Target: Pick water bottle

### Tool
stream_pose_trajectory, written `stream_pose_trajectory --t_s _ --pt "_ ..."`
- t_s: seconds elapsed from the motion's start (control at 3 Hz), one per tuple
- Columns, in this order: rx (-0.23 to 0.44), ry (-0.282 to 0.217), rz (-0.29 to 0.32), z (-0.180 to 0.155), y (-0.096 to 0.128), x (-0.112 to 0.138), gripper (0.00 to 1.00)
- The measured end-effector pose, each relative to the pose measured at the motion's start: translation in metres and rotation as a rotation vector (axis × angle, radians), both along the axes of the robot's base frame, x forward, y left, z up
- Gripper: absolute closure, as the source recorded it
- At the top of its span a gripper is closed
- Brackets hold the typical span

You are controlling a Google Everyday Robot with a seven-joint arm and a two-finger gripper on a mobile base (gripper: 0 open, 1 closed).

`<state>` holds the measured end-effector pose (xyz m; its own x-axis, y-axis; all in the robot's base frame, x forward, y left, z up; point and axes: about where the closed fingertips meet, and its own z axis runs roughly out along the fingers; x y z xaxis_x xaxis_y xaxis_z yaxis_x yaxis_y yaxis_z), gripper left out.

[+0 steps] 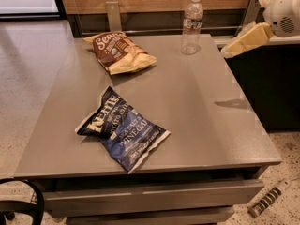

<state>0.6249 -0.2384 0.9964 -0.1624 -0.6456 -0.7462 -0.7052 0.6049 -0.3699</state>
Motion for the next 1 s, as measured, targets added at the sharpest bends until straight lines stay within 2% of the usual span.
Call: stream_pose_trajectory --t_s 0.33,0.67,1.0 --pt "0.185 -0.026 0.022 -0.015 0.013 0.033 0.0" --pt "0.329 -0.047 0.036 -0.033 0.019 0.052 0.0" --pt "0.328 -0.047 0.036 -0.033 0.019 0.052 0.0"
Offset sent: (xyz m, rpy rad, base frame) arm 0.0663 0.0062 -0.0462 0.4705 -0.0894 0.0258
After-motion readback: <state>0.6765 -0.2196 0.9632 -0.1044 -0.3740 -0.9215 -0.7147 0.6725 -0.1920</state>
